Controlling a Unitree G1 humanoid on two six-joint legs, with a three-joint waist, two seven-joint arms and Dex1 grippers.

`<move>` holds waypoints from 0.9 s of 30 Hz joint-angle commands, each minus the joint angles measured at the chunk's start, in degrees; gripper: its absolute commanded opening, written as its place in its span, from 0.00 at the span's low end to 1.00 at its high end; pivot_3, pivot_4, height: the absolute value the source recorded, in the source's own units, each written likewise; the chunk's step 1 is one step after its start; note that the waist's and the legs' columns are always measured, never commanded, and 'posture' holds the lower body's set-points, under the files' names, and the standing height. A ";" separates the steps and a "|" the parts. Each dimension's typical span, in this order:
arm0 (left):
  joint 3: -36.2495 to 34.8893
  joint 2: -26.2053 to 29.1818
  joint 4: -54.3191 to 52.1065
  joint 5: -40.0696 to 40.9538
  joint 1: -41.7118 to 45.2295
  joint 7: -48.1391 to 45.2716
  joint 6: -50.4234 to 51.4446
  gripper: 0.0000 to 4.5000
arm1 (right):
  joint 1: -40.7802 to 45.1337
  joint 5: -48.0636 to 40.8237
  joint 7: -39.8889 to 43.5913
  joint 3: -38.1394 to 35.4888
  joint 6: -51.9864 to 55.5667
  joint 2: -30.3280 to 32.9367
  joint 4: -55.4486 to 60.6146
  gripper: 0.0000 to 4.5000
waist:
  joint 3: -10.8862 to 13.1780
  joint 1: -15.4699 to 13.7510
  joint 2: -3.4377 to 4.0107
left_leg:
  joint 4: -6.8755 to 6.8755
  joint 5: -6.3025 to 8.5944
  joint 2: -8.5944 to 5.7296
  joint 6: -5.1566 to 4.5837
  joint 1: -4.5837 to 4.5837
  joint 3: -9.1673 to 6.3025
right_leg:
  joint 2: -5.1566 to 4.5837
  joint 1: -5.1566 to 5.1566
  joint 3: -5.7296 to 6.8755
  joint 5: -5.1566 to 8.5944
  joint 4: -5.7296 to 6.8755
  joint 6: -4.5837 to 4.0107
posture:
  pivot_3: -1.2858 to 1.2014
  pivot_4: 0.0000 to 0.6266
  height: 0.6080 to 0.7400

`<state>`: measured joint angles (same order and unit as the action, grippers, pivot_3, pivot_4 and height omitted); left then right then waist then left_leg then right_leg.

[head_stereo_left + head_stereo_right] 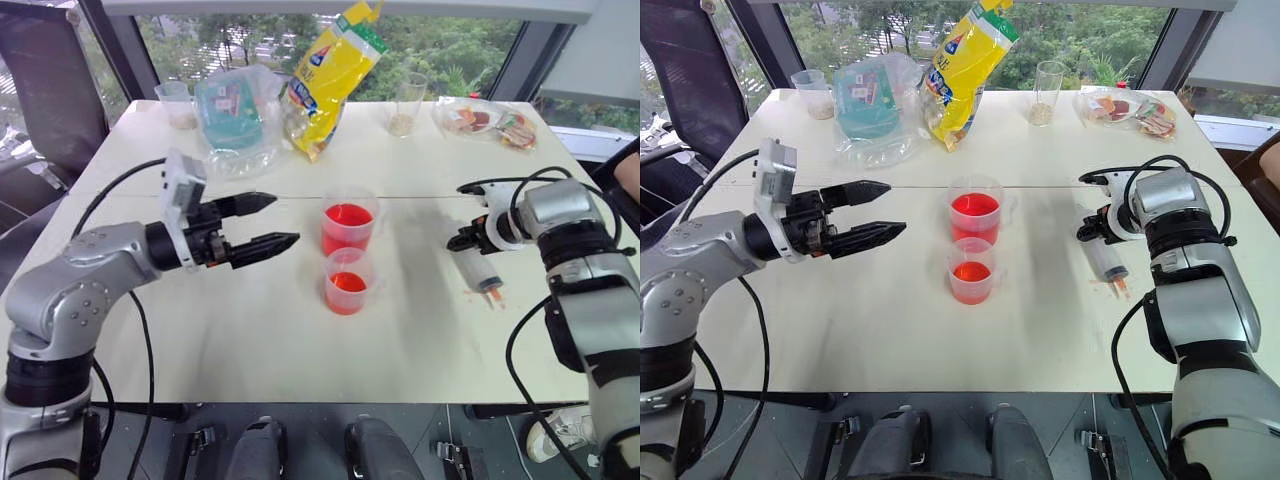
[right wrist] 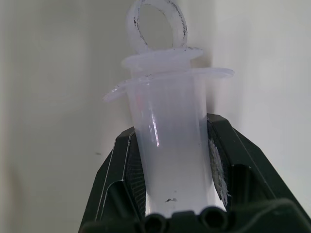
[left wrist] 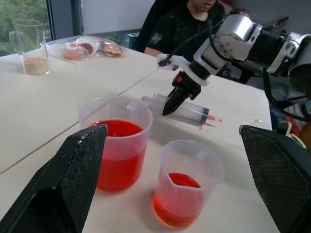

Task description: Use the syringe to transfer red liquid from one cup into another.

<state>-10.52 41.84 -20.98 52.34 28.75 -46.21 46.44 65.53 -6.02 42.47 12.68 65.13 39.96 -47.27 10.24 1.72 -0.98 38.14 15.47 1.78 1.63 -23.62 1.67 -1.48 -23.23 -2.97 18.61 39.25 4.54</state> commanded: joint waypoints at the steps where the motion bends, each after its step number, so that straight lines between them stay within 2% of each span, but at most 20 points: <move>1: -1.16 1.03 1.70 -0.99 2.96 -1.43 -1.96 1.00 | 2.02 -4.65 -0.41 -8.91 -2.66 -0.12 13.33 0.31 | 0.01 0.21 0.02 | -0.01 0.00 0.00 0.00 0.00 0.00 | 0.00 0.00 0.00 0.00 0.00 0.00 | 0.52 0.24 1.00; 5: -0.73 0.52 6.53 -2.71 7.79 -1.88 -3.17 1.00 | -0.18 -15.80 -3.77 -25.21 -6.78 -7.39 31.72 0.31 | 0.02 0.85 0.04 | -0.04 0.00 0.04 0.00 -0.06 -0.02 | 0.05 -0.07 0.03 0.00 0.02 0.00 | 0.52 0.24 1.00; 8: 0.19 0.59 9.42 -3.80 10.84 -3.44 -3.55 1.00 | -3.24 -21.59 -5.91 -30.68 -12.41 -14.33 43.14 0.31 | 0.01 0.74 0.01 | -0.09 0.00 0.05 0.01 -0.06 -0.07 | 0.04 -0.07 0.06 0.00 0.02 0.00 | 0.52 0.24 1.00; 11: 0.98 0.36 11.73 -4.69 13.36 -4.78 -3.65 1.00 | -6.98 -23.64 -7.35 -30.53 -19.36 -20.45 49.42 0.31 | 0.01 0.59 0.01 | -0.08 0.00 0.01 0.01 -0.07 -0.10 | -0.04 -0.02 0.07 0.00 0.00 0.01 | 0.52 0.24 1.00; 15: 2.37 -0.37 14.56 -6.60 16.26 -6.67 -4.45 1.00 | -14.16 -21.68 -8.93 -27.09 -31.87 -28.04 50.87 0.31 | 0.00 0.53 0.00 | 0.03 -0.01 -0.04 0.01 -0.09 -0.07 | -0.10 0.01 0.06 -0.01 0.01 0.02 | 0.52 0.24 1.00; 21: 4.93 -3.22 20.30 -9.84 21.85 -8.81 -6.62 1.00 | -21.81 -16.92 -9.55 -21.69 -47.11 -33.51 45.99 0.31 | 0.00 0.77 0.01 | 0.03 -0.04 -0.03 0.07 -0.08 -0.07 | -0.04 -0.05 0.07 -0.01 0.07 0.02 | 0.52 0.24 1.00; 27: 8.21 -8.56 27.75 -14.21 28.09 -11.09 -10.68 1.00 | -26.28 -13.28 -9.33 -17.88 -56.70 -34.93 41.49 0.31 | 0.00 0.79 0.01 | 0.01 -0.08 -0.01 0.14 -0.08 -0.07 | 0.00 -0.08 0.08 -0.01 0.10 0.02 | 0.52 0.24 1.00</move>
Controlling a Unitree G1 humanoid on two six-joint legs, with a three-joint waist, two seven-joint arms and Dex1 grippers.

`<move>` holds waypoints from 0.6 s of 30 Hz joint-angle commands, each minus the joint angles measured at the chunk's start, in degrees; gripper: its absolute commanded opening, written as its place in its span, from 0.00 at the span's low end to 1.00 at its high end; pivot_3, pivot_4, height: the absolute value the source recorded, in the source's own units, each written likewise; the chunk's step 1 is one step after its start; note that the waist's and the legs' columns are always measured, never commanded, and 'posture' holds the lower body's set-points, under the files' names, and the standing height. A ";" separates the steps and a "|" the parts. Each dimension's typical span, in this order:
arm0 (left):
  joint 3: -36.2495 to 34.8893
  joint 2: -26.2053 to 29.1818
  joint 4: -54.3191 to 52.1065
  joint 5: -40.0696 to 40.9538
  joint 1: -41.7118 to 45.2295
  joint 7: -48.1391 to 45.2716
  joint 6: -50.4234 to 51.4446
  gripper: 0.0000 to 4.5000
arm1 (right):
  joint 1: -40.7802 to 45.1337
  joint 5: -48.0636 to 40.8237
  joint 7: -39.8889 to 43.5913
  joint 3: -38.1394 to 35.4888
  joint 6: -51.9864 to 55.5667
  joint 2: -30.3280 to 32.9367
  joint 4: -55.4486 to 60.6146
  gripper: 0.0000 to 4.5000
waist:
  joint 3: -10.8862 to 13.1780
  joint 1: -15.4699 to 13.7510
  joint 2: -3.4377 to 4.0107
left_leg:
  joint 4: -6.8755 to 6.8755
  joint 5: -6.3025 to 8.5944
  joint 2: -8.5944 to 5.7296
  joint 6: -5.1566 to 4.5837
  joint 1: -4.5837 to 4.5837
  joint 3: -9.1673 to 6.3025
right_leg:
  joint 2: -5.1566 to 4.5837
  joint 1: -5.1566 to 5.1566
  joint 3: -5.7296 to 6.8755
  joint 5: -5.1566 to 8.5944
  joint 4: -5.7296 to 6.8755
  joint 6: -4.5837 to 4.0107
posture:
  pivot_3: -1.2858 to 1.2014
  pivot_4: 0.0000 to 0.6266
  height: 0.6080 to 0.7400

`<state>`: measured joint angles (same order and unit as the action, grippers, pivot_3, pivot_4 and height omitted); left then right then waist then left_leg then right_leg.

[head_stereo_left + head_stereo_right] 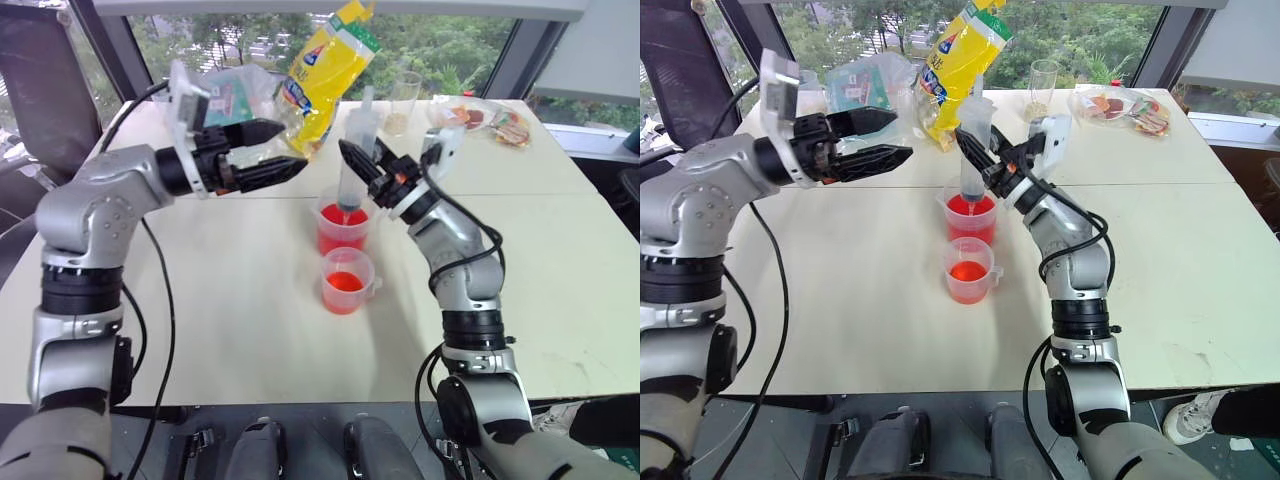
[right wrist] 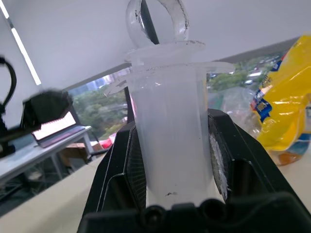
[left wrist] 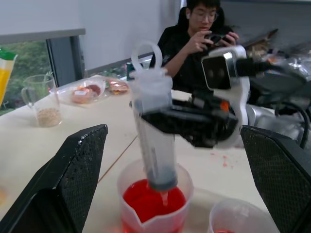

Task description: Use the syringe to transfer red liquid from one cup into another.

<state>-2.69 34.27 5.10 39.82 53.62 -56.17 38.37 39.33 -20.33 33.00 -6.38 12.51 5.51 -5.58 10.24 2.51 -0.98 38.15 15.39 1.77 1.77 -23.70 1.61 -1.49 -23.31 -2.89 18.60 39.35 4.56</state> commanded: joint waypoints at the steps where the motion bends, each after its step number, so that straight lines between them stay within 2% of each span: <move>1: 0.79 -1.82 2.77 -2.25 4.14 -1.70 -3.11 1.00 | -0.36 1.23 0.11 1.57 -4.86 -0.49 -0.59 0.31 | 0.00 0.00 0.00 | 0.01 0.00 0.00 0.00 0.00 0.00 | 0.00 0.00 0.00 0.00 0.00 0.00 | 0.52 0.24 1.00; 7: 3.08 -6.32 8.51 -5.38 8.31 -4.62 -5.64 1.00 | -1.74 2.49 0.18 3.66 -8.45 -0.56 -2.59 0.31 | 0.00 0.02 0.00 | 0.00 -0.08 0.01 0.14 0.00 0.00 | 0.02 -0.01 -0.01 0.00 0.01 0.00 | 0.52 0.24 1.00; 18: 4.78 -10.78 15.37 -9.38 11.36 -7.92 -7.11 1.00 | -1.56 3.22 0.36 5.28 -10.53 0.09 -4.68 0.31 | 0.00 -0.02 0.00 | 0.01 -0.08 0.01 0.14 0.00 0.00 | 0.02 -0.02 -0.01 0.00 0.04 0.00 | 0.52 0.24 1.00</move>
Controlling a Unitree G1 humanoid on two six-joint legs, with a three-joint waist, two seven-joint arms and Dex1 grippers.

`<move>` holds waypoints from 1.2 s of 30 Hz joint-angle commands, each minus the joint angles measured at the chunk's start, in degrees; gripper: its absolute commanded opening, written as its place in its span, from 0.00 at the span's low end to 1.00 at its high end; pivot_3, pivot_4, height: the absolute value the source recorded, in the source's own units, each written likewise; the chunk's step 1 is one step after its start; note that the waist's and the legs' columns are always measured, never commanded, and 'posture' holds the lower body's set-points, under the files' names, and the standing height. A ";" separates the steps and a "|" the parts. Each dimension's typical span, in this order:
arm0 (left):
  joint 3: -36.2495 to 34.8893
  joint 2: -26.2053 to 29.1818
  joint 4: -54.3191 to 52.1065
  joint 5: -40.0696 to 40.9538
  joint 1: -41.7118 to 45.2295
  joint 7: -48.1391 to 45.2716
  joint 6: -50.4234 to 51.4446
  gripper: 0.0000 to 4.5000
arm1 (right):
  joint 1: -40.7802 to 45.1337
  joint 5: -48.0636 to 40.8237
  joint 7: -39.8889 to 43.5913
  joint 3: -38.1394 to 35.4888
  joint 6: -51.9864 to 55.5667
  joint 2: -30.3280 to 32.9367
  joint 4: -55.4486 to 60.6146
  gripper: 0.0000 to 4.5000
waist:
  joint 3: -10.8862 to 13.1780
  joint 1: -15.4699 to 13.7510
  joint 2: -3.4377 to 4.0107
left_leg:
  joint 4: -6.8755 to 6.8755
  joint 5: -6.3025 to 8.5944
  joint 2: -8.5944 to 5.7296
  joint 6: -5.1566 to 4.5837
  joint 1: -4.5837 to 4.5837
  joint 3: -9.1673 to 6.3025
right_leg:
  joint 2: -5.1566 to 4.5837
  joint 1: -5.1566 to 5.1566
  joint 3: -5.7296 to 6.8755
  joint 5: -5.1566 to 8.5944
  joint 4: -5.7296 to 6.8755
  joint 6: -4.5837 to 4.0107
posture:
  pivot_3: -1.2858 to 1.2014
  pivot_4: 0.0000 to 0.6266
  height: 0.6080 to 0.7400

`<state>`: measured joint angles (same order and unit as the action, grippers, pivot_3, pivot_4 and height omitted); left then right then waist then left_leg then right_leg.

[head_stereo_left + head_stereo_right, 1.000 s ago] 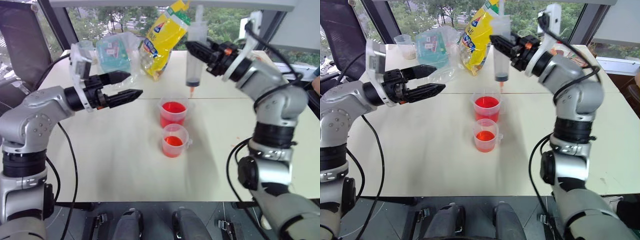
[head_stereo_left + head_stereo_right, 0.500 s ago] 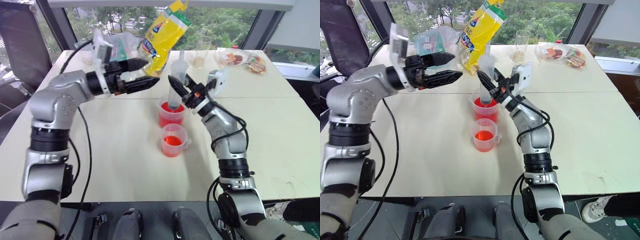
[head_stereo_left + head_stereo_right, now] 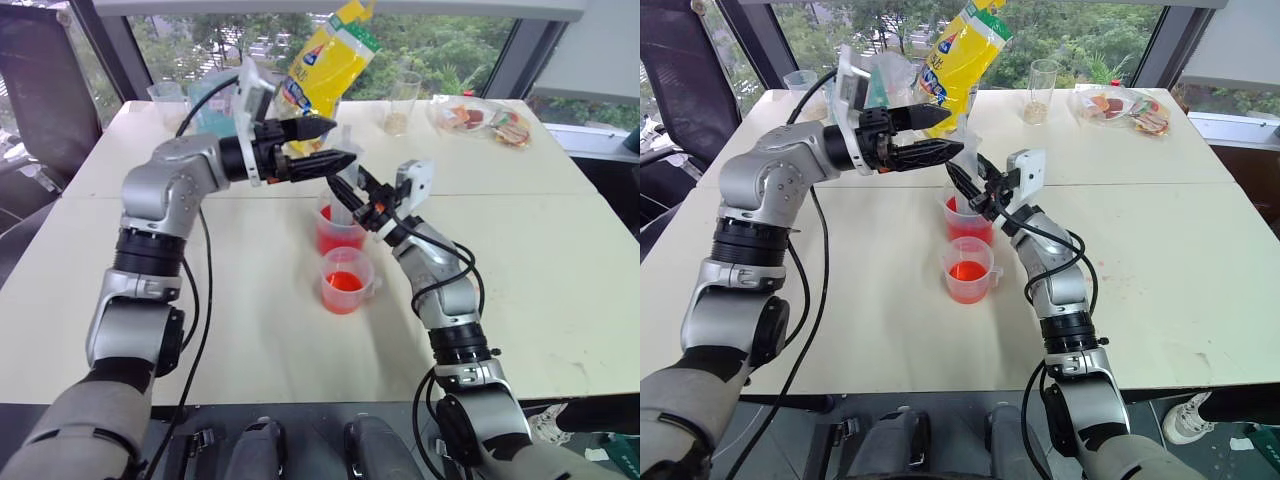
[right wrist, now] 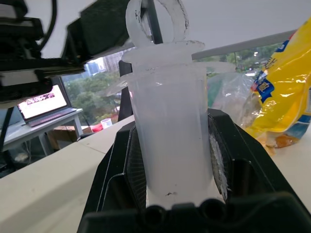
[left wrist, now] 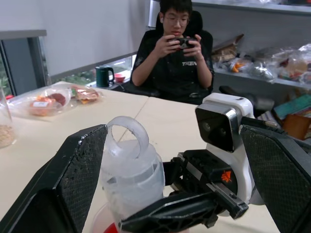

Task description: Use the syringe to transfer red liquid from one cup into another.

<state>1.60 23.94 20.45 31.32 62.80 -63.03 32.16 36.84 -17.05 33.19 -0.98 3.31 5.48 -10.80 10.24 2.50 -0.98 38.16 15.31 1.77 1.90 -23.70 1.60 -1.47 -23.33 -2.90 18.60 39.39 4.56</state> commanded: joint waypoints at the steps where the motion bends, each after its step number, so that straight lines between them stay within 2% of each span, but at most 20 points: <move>1: 0.48 -0.65 0.22 -1.11 2.23 -1.30 -0.77 1.00 | 0.99 -0.07 0.12 -0.06 -1.39 0.17 0.48 0.31 | 0.00 0.00 0.00 | 0.00 0.00 -0.01 0.00 0.00 0.00 | -0.01 0.00 0.00 0.00 0.00 0.00 | 0.52 0.24 1.00; 14: 0.91 -3.57 1.62 -3.12 2.89 -2.53 -0.69 1.00 | 1.63 0.03 -0.03 0.28 -1.56 0.81 0.00 0.31 | 0.00 0.01 0.00 | 0.00 0.00 0.00 0.00 0.00 0.00 | -0.01 0.00 -0.01 0.00 0.01 0.00 | 0.52 0.24 1.00; 17: 0.49 -4.18 2.75 -3.52 3.42 -2.16 -1.25 0.82 | 1.60 0.06 0.01 0.34 -1.39 1.01 0.08 0.31 | 0.00 -0.01 0.00 | 0.00 0.00 0.00 0.00 0.00 0.00 | -0.01 0.00 -0.01 0.00 0.01 0.00 | 0.52 0.24 1.00; 24: -0.43 -5.44 3.97 -4.21 4.40 -1.68 -2.04 0.05 | 0.97 0.22 0.78 0.80 -1.18 1.72 0.02 0.31 | 0.00 0.02 0.00 | 0.00 0.01 0.00 -0.01 0.00 0.00 | -0.01 0.00 0.00 0.00 0.01 0.00 | 0.52 0.24 1.00; 25: -0.62 -5.56 4.20 -4.33 4.63 -1.57 -2.20 0.02 | 0.85 0.23 0.92 0.95 -1.05 1.81 0.02 0.31 | 0.00 0.00 0.00 | 0.00 0.01 0.00 -0.01 0.00 0.00 | -0.01 0.00 0.00 0.00 0.01 0.00 | 0.52 0.24 1.00; 36: -3.08 -5.12 6.89 -5.45 8.60 -0.58 -5.65 0.02 | -0.36 0.25 3.77 2.58 2.10 3.26 -1.17 0.31 | 0.00 0.04 0.00 | 0.00 0.01 0.00 -0.01 0.00 0.00 | 0.00 0.00 0.00 0.00 0.01 0.00 | 0.52 0.24 1.00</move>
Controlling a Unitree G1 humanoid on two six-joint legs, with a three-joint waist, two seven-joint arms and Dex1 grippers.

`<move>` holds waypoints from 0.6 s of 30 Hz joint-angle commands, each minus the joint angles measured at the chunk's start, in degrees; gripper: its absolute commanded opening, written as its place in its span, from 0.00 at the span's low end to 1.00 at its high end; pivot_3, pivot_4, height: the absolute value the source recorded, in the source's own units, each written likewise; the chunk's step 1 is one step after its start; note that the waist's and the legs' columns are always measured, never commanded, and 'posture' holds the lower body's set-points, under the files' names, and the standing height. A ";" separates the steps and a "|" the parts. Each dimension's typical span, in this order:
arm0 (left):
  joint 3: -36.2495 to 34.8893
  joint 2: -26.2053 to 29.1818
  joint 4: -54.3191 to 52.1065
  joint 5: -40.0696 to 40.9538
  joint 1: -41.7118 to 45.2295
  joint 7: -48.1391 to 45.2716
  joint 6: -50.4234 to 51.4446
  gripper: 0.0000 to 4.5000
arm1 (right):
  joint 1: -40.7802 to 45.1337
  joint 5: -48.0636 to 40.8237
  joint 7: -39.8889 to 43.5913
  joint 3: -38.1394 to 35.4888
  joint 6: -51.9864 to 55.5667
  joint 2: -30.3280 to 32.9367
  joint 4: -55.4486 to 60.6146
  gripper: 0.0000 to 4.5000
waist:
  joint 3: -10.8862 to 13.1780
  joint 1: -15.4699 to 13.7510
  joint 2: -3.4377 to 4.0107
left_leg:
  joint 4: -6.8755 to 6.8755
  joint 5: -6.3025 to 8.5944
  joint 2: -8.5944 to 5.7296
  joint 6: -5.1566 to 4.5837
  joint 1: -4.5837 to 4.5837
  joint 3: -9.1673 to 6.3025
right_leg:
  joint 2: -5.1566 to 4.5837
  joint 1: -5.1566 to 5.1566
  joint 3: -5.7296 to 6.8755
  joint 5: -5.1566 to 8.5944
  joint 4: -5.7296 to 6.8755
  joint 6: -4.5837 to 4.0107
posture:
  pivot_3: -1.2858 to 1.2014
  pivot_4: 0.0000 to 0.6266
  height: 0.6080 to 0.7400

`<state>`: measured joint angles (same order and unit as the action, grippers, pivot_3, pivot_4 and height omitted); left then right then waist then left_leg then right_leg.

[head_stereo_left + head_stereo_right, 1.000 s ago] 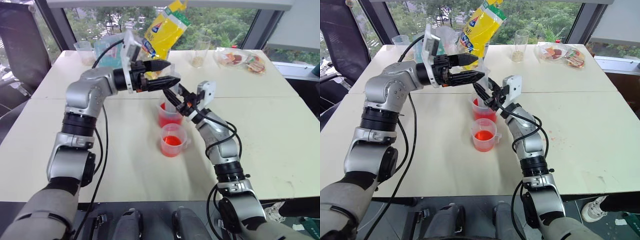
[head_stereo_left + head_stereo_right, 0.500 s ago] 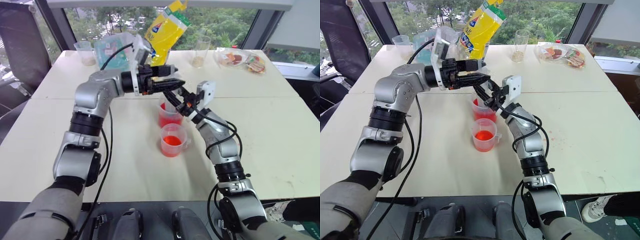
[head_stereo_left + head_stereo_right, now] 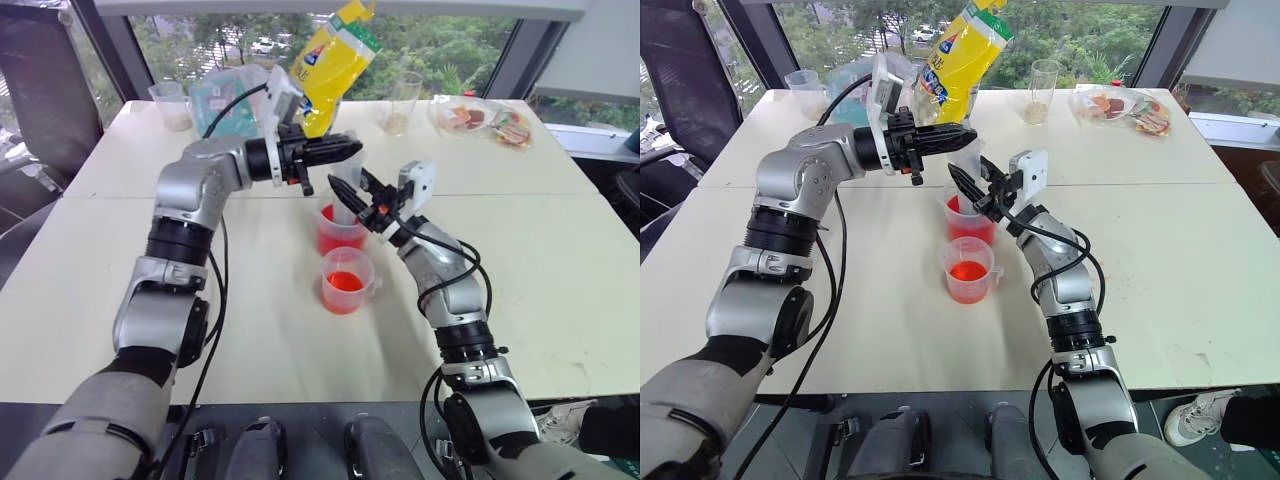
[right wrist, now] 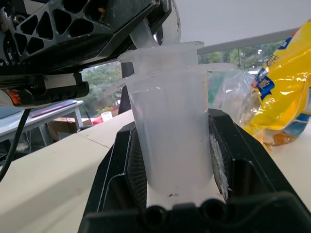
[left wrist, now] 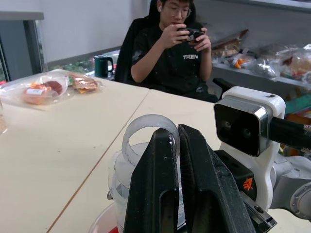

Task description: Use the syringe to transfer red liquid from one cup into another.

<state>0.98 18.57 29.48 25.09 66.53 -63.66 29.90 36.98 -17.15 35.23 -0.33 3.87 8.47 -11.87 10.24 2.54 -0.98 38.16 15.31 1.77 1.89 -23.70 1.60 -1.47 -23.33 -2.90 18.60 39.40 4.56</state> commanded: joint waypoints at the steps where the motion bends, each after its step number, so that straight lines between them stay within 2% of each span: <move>1: -2.68 0.37 -1.88 0.76 5.19 0.14 -3.60 0.02 | -0.66 0.53 1.98 2.10 1.47 0.37 -0.37 0.31 | 0.00 -0.01 0.00 | 0.00 0.00 0.00 0.00 0.00 0.00 | 0.00 0.00 0.00 0.00 0.00 0.00 | 0.52 0.24 1.00; 18: -4.64 1.65 1.12 0.42 8.96 0.85 -6.73 0.02 | -1.20 0.89 3.29 2.79 1.94 0.71 -1.35 0.31 | 0.00 -0.06 0.00 | 0.00 0.00 0.00 0.00 0.00 0.00 | 0.00 0.00 0.00 0.00 0.00 0.00 | 0.52 0.24 1.00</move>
<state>0.97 18.82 33.18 24.30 69.57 -64.24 27.79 37.32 -17.17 36.12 -0.48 4.49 9.07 -12.14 10.24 2.48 -0.98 38.16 15.31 1.77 1.89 -23.70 1.60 -1.47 -23.33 -2.90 18.60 39.41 4.56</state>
